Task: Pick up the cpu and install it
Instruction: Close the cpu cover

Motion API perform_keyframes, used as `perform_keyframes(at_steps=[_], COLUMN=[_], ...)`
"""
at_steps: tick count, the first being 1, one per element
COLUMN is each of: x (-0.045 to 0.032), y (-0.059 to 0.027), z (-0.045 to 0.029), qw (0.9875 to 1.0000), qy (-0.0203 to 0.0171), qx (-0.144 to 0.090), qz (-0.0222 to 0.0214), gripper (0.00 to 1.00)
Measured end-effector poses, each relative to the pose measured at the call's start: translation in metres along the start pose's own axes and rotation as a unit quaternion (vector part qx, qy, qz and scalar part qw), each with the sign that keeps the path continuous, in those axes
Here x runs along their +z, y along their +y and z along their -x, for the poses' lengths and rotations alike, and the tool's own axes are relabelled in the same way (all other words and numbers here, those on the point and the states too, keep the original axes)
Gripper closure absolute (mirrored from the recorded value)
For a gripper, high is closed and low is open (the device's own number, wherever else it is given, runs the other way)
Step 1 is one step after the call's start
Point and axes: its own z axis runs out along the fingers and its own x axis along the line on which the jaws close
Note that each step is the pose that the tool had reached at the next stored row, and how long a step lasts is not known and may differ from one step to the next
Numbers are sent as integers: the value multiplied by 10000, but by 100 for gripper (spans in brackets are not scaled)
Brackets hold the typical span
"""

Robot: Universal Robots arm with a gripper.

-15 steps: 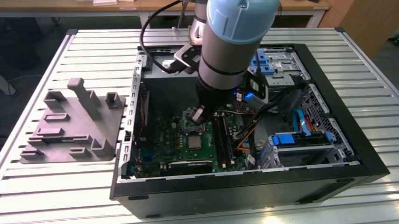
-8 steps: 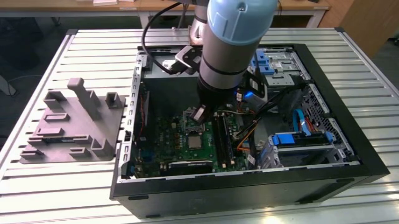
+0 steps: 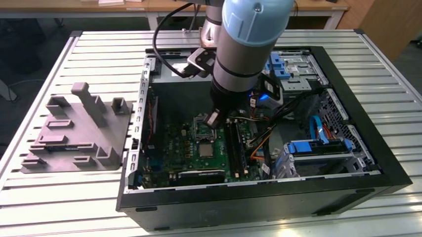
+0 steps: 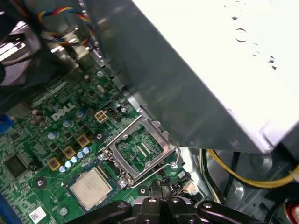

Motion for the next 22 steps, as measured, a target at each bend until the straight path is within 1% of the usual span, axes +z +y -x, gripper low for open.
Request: perform_keyframes(at_steps=[1, 3, 6, 12, 19, 22], x=[3, 13, 28, 69, 122, 150], y=[0, -5, -1, -3, 26, 34], z=[-1, 2, 25, 100, 178, 197], qw=[10000, 9999, 9999, 9999, 9999, 9999], qy=[13, 14, 16, 15, 15, 6], qx=[-86, -151, -152, -152, -152, -153], qz=[7, 1, -5, -5, -4, 2], gripper=[89, 89, 89, 89, 89, 89])
